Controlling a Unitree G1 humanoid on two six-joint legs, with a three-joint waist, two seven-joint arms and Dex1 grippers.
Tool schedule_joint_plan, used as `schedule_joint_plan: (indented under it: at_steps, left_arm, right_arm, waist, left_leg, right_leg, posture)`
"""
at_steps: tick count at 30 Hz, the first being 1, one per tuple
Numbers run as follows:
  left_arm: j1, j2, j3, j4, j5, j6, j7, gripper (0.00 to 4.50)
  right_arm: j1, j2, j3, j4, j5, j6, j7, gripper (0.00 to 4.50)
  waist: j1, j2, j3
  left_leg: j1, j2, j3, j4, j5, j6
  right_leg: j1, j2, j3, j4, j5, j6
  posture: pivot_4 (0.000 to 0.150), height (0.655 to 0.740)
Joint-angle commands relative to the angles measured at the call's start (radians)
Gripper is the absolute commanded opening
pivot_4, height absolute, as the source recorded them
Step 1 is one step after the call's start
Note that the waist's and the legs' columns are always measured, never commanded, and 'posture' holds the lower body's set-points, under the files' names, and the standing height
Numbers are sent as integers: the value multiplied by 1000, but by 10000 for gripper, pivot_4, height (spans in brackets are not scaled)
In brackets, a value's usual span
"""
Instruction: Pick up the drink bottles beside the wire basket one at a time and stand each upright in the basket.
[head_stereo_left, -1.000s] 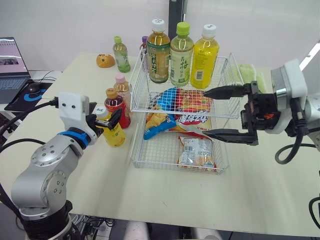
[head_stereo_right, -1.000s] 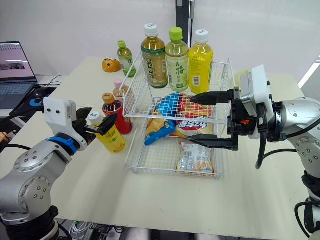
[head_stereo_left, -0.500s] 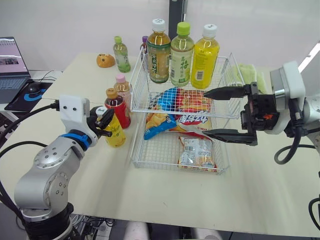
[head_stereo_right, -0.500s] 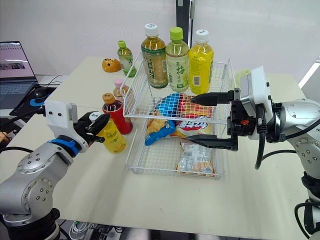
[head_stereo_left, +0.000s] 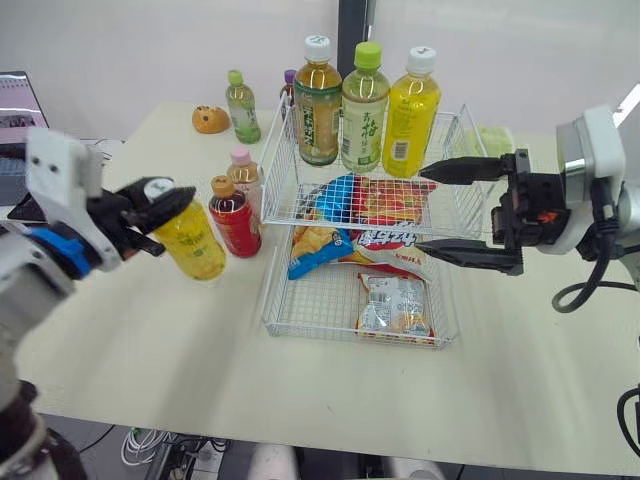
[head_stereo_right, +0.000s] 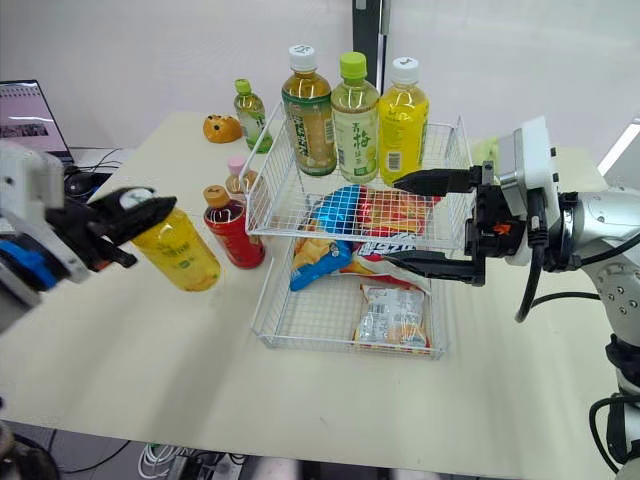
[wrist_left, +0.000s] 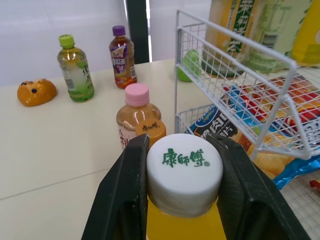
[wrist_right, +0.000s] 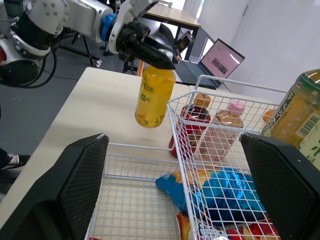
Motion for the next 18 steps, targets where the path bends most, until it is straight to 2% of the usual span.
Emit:
schedule_joint_plan:
  at_steps: [1,7,11,14,18]
  left_arm:
    - [-111,142,67,102,-104,41,-73,13587]
    - [-349,315,10,349,-219,99,-128,13587]
    - [-505,379,-98,493,-223,80,-194,13586]
    - [-719,376,-250,593,-196,56,-254,13586]
    - [-1024,304,-444,729,-104,29,-358,13586]
  right_arm:
    - [-28,-35,-36,6,8,5,25,45000]
    - [-39,-74,-70,21,37,38,34,45000]
    - [-22,-103,-108,20,34,52,27,45000]
    - [6,-130,-147,12,37,67,15,45000]
    - [54,-160,-207,-6,42,83,-9,45000]
  waist:
    - [0,0,0]
    - [0,1,1]
    - [1,2,2]
    - [7,1,3]
    - [19,1,4]
  left_leg:
    - [0,0,0,0,0,0]
    - [-1,0,1,-1,0,0]
    - [-2,0,2,-2,0,0]
    - [-2,0,1,-2,0,0]
    - [-6,0,1,0,0,0]
  right_leg:
    - [0,0,0,0,0,0]
    - [0,0,0,-4,0,0]
    - [-1,0,0,-6,0,0]
    - [-1,0,-1,-6,0,0]
    - [-2,0,-1,-7,0,1]
  posture:
    - [1500,7155]
    - [1500,7155]
    - [1500,7155]
    - [1500,7155]
    - [1500,7155]
